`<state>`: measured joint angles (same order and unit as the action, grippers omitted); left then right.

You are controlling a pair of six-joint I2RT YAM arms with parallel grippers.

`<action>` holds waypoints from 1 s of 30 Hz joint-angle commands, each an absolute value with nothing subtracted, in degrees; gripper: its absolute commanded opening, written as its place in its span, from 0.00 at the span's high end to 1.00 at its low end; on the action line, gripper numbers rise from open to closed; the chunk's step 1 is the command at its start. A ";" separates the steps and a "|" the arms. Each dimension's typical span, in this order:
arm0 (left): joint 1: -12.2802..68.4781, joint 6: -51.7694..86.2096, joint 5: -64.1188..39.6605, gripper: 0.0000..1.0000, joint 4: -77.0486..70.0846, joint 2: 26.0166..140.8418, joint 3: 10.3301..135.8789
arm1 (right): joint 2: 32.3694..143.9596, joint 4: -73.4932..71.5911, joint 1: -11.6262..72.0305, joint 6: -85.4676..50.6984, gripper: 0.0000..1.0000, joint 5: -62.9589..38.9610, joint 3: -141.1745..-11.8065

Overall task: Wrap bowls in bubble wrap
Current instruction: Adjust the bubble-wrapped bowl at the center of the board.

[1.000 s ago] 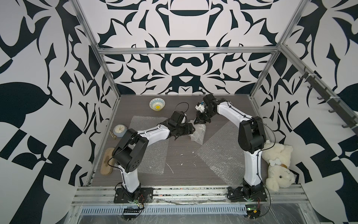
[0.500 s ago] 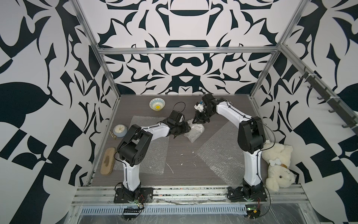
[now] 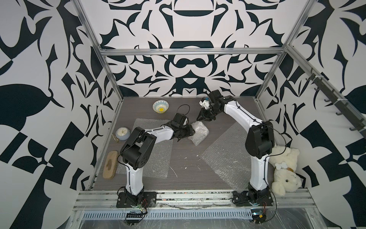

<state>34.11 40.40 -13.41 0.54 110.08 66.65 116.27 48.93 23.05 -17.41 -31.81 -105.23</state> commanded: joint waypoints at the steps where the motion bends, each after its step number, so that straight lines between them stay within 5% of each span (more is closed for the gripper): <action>1: 33.66 38.77 -13.51 0.48 3.08 111.37 68.27 | 113.28 50.37 24.43 -14.41 0.80 -34.98 -103.36; 16: 33.58 38.30 -13.97 0.49 3.80 111.26 67.96 | 130.60 50.81 24.25 -15.67 0.89 -22.16 -112.59; 30: 28.74 35.98 -15.13 0.52 5.60 112.76 67.64 | 117.51 43.18 24.50 -19.17 0.89 -22.32 -89.65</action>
<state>31.38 37.58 -16.99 2.04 111.31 67.68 120.51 39.51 24.49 -17.82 -25.71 -93.45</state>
